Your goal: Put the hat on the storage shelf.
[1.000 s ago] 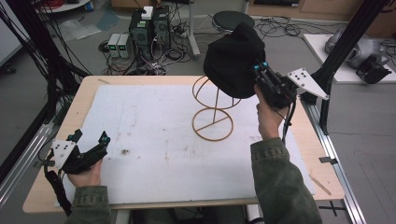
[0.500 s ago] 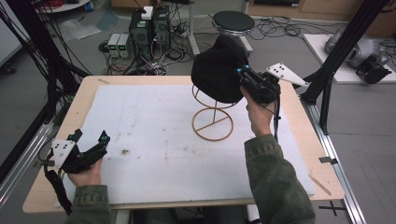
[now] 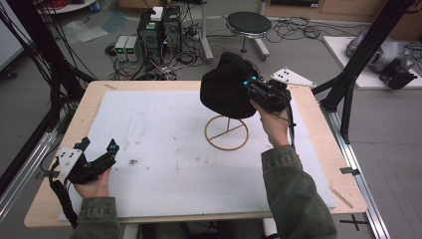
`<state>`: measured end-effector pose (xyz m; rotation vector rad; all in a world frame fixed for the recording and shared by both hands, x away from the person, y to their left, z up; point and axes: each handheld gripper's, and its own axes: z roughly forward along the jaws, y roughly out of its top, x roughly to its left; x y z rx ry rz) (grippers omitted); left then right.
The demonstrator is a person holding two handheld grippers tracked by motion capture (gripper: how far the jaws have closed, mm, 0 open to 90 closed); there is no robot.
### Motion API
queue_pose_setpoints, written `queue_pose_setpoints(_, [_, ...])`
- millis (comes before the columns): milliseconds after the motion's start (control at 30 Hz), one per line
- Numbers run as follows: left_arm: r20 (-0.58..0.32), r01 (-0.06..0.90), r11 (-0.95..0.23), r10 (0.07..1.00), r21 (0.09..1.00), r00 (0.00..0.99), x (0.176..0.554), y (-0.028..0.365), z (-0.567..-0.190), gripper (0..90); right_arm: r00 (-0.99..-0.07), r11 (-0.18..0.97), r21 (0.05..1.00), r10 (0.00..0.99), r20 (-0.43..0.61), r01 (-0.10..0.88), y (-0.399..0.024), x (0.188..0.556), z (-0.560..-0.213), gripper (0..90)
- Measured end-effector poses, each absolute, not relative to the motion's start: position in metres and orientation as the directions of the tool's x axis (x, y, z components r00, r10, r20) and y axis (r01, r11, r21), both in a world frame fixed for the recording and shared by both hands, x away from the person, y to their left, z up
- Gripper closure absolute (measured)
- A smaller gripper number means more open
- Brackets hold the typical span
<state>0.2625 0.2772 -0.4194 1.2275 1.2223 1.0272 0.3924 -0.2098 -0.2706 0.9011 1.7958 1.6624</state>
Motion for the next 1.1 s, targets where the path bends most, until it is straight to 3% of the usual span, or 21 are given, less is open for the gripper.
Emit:
queue_pose_setpoints(133, [-0.106, 0.069, 0.099, 0.989, 0.993, 0.101, 0.262, 0.278, -0.42, 13.5, -0.632, 0.037, 0.992, 0.773, 0.049, 0.122, -0.209, 0.392, -0.271, 84.5])
queue_pose_setpoints(267, [-0.105, 0.069, 0.098, 0.989, 0.993, 0.101, 0.262, 0.278, -0.419, 13.5, -0.624, 0.035, 0.99, 0.779, 0.057, 0.133, -0.206, 0.391, -0.273, 77.0])
queue_pose_setpoints(533, [-0.11, 0.064, 0.105, 0.989, 0.992, 0.095, 0.26, 0.28, -0.419, 13.5, -0.599, 0.059, 0.992, 0.8, 0.021, 0.113, -0.202, 0.386, -0.273, 74.9])
queue_pose_setpoints(600, [-0.111, 0.065, 0.105, 0.99, 0.992, 0.092, 0.26, 0.281, -0.419, 13.5, -0.59, 0.048, 0.992, 0.807, 0.03, 0.115, -0.203, 0.385, -0.273, 67.4])
queue_pose_setpoints(633, [-0.11, 0.065, 0.105, 0.99, 0.992, 0.092, 0.26, 0.281, -0.419, 13.5, -0.578, 0.029, 0.992, 0.814, 0.05, 0.125, -0.205, 0.386, -0.274, 57.9])
queue_pose_setpoints(667, [-0.109, 0.065, 0.104, 0.99, 0.992, 0.091, 0.26, 0.281, -0.419, 13.5, -0.578, 0.029, 0.992, 0.814, 0.05, 0.125, -0.205, 0.386, -0.274, 57.9])
queue_pose_setpoints(733, [-0.109, 0.066, 0.103, 0.99, 0.992, 0.09, 0.26, 0.281, -0.419, 13.5, -0.563, 0.009, 0.991, 0.823, 0.069, 0.134, -0.207, 0.386, -0.274, 46.4])
queue_pose_setpoints(833, [-0.107, 0.065, 0.102, 0.99, 0.993, 0.089, 0.259, 0.281, -0.419, 13.5, -0.55, -0.023, 0.987, 0.828, 0.106, 0.156, -0.211, 0.389, -0.276, 17.4])
queue_pose_setpoints(1033, [-0.107, 0.065, 0.102, 0.99, 0.993, 0.087, 0.259, 0.28, -0.419, 13.5, -0.482, -0.059, 0.988, 0.868, 0.121, 0.14, -0.225, 0.385, -0.284, 2.7])
queue_pose_setpoints(1100, [-0.109, 0.064, 0.104, 0.99, 0.992, 0.085, 0.259, 0.28, -0.419, 13.5, -0.475, -0.062, 0.988, 0.872, 0.121, 0.138, -0.228, 0.384, -0.286, 2.8])
